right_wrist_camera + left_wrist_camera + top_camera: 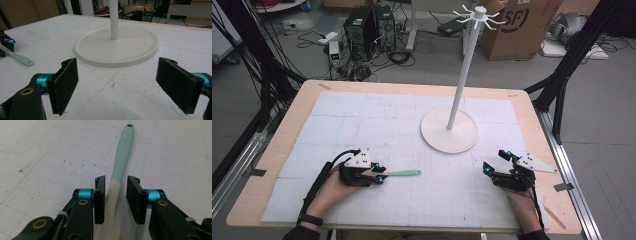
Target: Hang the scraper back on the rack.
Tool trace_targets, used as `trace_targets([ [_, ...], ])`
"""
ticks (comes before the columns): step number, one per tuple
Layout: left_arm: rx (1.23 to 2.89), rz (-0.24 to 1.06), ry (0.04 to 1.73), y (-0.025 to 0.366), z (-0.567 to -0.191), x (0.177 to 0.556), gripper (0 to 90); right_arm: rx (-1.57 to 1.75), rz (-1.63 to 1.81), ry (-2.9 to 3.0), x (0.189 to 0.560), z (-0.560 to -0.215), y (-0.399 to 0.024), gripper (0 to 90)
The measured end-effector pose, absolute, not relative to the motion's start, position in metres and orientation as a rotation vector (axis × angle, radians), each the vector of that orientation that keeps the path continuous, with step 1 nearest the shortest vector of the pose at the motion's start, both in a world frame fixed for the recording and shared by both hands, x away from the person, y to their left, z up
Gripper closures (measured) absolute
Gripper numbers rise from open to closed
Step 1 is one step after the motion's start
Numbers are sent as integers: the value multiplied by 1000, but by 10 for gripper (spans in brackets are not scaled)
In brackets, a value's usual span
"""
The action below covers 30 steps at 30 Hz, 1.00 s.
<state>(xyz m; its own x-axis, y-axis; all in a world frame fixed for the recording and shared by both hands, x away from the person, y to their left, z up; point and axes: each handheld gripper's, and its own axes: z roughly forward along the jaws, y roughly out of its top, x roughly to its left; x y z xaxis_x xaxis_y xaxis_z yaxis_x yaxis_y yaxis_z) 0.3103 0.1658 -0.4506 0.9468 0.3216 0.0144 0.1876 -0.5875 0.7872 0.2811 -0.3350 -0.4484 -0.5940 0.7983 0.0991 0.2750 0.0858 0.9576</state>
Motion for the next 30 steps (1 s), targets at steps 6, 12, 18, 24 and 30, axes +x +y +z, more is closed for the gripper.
trace_targets([
  [6, 2208, 181, 410, 164, -450, 312, 774, 1060, 1525, 1919, 281, -448, -335, 175],
  [12, 2202, 200, 414, 164, -451, 310, 786, 1060, 1526, 1923, 281, -448, -334, 177],
  [18, 2181, 181, 424, 163, -451, 311, 809, 1060, 1525, 1920, 281, -448, -335, 177],
  [24, 2098, 166, 463, 167, -446, 314, 811, 1056, 1524, 1919, 282, -448, -335, 177],
  [30, 2022, 167, 495, 166, -424, 316, 811, 1065, 1524, 1917, 281, -448, -335, 177],
])
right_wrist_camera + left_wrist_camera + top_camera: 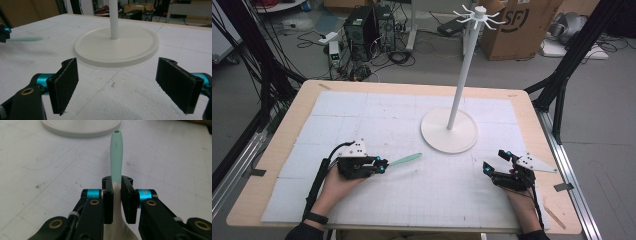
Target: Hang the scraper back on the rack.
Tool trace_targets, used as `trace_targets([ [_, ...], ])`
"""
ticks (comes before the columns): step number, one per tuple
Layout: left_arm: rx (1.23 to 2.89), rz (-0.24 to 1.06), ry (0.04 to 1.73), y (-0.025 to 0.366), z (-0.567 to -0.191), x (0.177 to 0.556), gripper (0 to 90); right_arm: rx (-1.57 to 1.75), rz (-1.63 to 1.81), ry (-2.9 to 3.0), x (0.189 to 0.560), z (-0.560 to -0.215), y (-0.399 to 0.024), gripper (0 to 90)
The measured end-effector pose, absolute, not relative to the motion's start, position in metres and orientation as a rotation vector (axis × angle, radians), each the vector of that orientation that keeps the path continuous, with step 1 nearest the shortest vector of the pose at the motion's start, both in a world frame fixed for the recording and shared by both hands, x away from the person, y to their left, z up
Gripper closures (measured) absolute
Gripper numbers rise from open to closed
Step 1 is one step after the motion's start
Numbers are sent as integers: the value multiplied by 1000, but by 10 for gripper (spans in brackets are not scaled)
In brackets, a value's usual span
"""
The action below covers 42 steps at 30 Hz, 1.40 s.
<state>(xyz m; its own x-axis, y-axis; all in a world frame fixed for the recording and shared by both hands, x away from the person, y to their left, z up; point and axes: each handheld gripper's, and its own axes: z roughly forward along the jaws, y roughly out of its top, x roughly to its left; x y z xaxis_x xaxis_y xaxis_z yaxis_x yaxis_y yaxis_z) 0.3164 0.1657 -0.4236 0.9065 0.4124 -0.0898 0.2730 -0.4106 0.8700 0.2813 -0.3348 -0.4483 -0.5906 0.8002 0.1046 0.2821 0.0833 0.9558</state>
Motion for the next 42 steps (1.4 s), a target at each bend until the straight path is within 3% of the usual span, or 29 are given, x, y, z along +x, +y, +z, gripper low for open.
trace_targets([
  [14, 1937, 188, 481, 146, -352, 337, 812, 1062, 1529, 1921, 282, -448, -335, 177],
  [32, 1891, 253, 433, 134, -219, 365, 812, 1071, 1534, 1918, 282, -448, -335, 177],
  [42, 1873, 296, 406, 127, -173, 372, 812, 1068, 1535, 1915, 282, -449, -335, 178],
])
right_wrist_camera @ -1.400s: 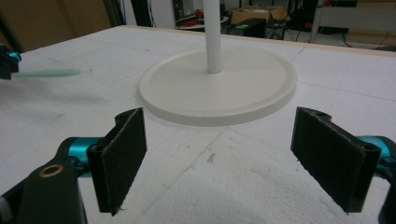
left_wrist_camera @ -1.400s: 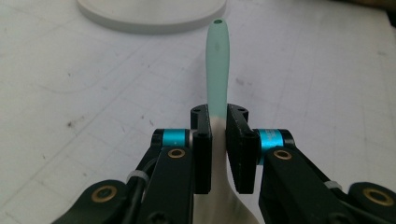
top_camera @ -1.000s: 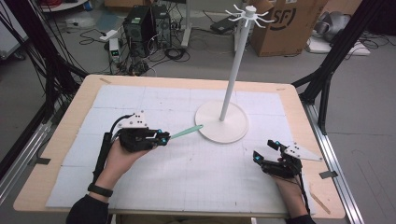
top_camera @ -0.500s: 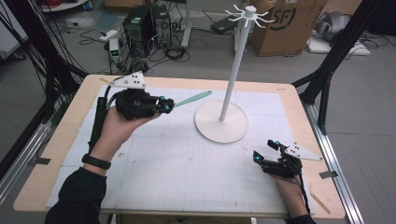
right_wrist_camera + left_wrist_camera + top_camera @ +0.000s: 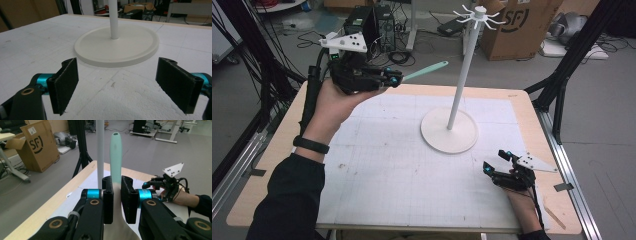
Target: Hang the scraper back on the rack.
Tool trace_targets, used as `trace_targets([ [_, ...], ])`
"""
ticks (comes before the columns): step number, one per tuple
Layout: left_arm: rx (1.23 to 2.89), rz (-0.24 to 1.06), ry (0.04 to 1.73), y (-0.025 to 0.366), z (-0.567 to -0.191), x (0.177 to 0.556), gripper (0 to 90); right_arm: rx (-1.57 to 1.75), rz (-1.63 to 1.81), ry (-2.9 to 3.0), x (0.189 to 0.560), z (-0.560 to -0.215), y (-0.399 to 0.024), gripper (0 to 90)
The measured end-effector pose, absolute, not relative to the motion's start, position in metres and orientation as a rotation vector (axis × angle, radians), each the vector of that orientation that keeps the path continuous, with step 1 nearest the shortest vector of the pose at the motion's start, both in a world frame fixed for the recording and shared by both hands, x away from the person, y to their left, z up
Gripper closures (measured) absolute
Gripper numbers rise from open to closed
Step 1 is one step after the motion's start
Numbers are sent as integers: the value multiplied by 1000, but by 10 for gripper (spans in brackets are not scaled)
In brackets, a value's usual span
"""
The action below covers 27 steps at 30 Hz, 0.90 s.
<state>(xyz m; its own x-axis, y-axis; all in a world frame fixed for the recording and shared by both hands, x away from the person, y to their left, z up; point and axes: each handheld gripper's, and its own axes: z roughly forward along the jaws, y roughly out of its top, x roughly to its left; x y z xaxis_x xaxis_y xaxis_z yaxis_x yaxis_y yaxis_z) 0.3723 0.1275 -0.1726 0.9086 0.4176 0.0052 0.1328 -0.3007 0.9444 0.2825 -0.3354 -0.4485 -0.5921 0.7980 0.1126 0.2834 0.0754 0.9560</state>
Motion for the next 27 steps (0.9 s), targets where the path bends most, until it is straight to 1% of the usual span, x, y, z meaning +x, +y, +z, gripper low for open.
trace_targets([
  [17, 1819, 304, 389, 124, -139, 388, 812, 1073, 1536, 1919, 282, -448, -335, 178],
  [27, 1796, 319, 379, 126, -126, 393, 812, 1069, 1535, 1920, 282, -448, -335, 178],
])
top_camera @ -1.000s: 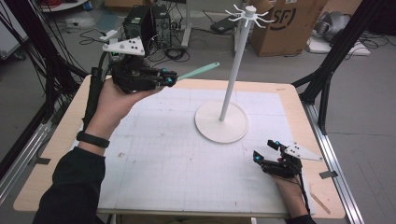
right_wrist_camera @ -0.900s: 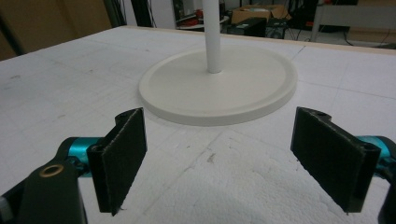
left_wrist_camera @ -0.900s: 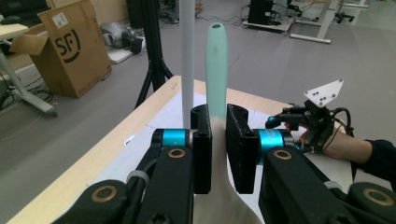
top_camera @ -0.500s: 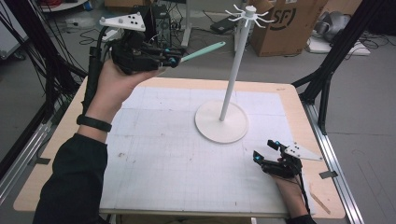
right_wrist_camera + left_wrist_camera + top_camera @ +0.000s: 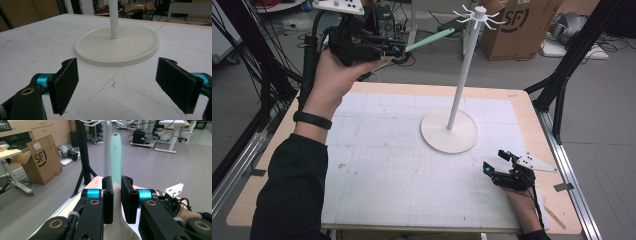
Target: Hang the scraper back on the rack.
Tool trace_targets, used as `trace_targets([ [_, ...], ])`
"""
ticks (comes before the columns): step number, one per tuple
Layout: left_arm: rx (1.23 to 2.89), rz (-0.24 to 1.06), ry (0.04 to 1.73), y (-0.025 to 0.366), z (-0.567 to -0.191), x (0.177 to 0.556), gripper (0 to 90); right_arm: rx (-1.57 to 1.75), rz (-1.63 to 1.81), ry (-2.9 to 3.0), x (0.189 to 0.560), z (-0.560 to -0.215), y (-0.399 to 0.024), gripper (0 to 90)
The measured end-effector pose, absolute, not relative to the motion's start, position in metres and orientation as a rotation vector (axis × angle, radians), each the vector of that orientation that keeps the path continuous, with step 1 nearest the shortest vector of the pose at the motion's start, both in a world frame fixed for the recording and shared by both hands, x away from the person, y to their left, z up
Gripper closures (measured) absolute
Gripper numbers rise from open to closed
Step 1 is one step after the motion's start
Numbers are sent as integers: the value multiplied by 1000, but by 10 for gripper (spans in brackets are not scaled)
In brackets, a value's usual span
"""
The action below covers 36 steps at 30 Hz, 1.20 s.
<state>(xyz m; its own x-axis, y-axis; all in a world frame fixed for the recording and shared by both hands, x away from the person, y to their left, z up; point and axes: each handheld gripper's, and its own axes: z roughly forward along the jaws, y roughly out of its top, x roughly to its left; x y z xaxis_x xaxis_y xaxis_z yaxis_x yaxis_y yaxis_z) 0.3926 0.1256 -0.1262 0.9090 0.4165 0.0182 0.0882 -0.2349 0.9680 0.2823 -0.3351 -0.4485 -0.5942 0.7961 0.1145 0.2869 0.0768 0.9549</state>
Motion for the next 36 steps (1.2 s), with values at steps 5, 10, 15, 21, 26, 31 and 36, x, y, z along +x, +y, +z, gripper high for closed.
trace_targets([
  [5, 1785, 322, 387, 126, -122, 397, 813, 1070, 1535, 1921, 282, -448, -335, 178],
  [10, 1767, 320, 381, 123, -119, 400, 813, 1069, 1535, 1921, 282, -449, -335, 178],
  [15, 1768, 323, 378, 121, -119, 401, 813, 1070, 1534, 1922, 282, -448, -335, 178],
  [21, 1773, 326, 380, 119, -118, 402, 813, 1071, 1534, 1920, 282, -448, -335, 178],
  [26, 1768, 325, 376, 118, -118, 402, 812, 1072, 1534, 1920, 282, -448, -335, 178],
  [31, 1772, 330, 378, 117, -119, 403, 812, 1071, 1534, 1920, 282, -448, -335, 178],
  [36, 1771, 328, 375, 114, -120, 404, 812, 1072, 1534, 1920, 282, -448, -335, 178],
])
